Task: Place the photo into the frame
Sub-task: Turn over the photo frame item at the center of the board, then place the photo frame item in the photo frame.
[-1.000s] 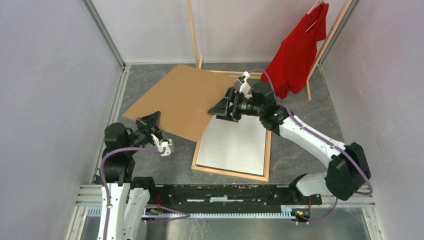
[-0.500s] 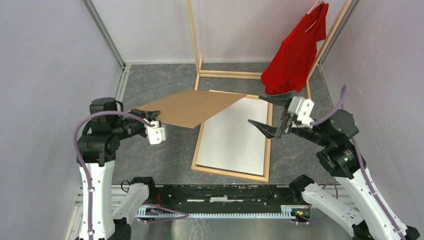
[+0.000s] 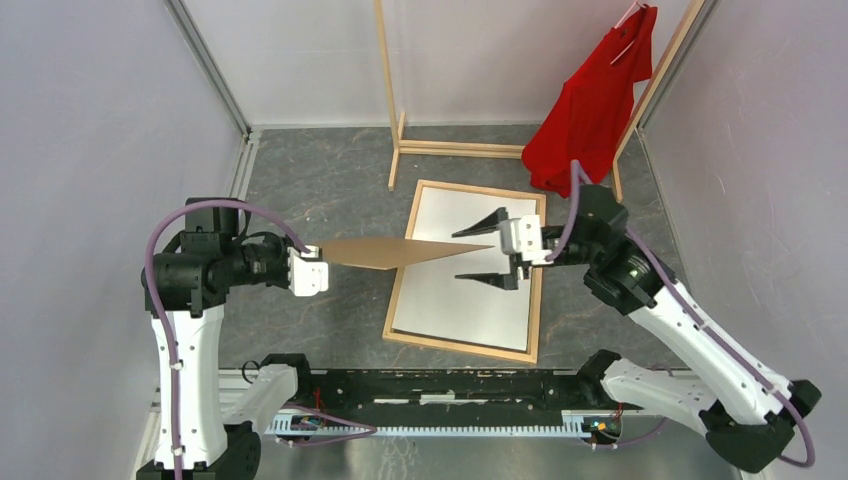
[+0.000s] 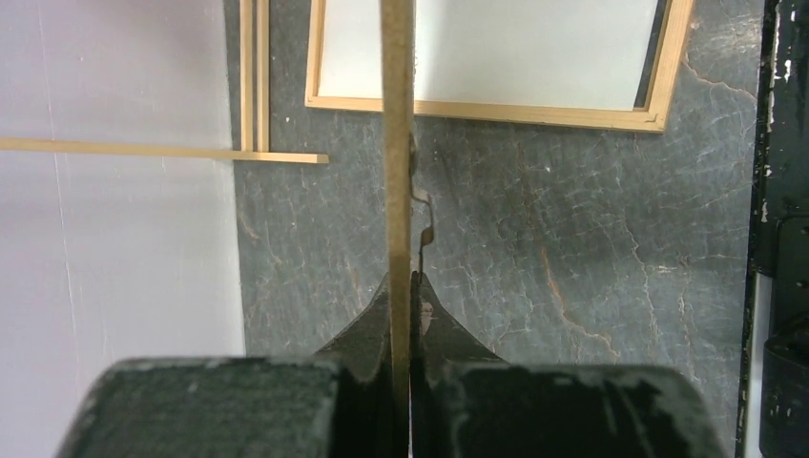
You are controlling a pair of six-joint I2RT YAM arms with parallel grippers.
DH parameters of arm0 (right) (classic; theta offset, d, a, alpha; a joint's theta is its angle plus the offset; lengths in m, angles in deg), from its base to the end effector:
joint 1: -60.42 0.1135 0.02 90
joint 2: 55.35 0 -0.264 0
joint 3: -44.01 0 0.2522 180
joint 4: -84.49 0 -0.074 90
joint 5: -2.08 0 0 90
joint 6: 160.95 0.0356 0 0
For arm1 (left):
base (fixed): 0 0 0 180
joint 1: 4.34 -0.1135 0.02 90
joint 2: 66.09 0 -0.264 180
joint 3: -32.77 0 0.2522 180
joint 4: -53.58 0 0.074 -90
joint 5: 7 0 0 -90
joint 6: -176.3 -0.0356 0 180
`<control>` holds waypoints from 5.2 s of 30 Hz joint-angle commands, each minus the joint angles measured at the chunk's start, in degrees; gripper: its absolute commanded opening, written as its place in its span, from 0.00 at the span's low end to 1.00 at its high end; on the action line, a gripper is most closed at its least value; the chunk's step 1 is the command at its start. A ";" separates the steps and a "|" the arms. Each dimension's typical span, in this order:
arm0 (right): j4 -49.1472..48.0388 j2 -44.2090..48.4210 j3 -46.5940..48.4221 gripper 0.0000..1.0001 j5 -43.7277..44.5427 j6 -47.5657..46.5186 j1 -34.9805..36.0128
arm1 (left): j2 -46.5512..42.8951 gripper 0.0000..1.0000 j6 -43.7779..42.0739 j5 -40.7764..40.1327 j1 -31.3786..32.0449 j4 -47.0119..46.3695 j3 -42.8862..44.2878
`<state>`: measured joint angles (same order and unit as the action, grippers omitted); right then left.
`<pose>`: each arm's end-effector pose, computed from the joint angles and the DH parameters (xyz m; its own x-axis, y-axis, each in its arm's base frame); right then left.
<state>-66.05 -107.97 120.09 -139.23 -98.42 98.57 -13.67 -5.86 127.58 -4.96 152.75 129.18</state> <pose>0.1297 0.1372 0.4136 0.3868 -0.0629 -0.9200 -0.9221 -0.0191 -0.3864 0.0974 -0.0239 0.4163 0.4237 0.7164 -0.5543 0.8055 -0.0181 0.5923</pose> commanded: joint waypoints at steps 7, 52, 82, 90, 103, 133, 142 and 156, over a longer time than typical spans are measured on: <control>6.26 -10.46 8.22 0.69 14.70 -3.19 11.89 | -0.49 0.02 -2.83 3.94 -0.05 -1.47 2.54; -25.24 -22.64 7.33 0.00 26.25 47.16 -1.12 | -1.87 1.00 53.81 -5.29 -0.08 -49.54 0.82; -89.71 -17.61 -33.09 0.00 13.12 117.96 -24.01 | 10.98 0.98 53.22 -33.44 -1.40 -48.52 -15.42; -85.18 -17.99 -31.83 0.00 14.40 116.14 -23.98 | 9.41 0.96 53.47 -26.94 -1.32 -47.34 -17.61; -78.30 -18.39 -30.69 0.00 14.91 114.33 -23.76 | 7.13 0.97 53.03 -17.72 -1.22 -44.54 -18.16; -67.36 -16.85 -32.35 0.00 24.33 110.56 -21.31 | 9.29 0.92 48.50 -16.69 -0.06 -37.46 -19.54; -68.36 -15.68 -34.55 0.00 25.79 111.11 -21.35 | 9.16 0.91 48.04 -15.56 -0.08 -35.24 -18.97; -41.09 -12.21 -34.15 0.00 3.35 93.01 -31.21 | 16.16 0.92 48.15 -22.18 -0.07 -39.99 -22.62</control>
<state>-114.35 -123.62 84.92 -127.90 1.51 69.61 0.25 43.87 106.20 -5.16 115.96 109.03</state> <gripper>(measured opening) 0.020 0.916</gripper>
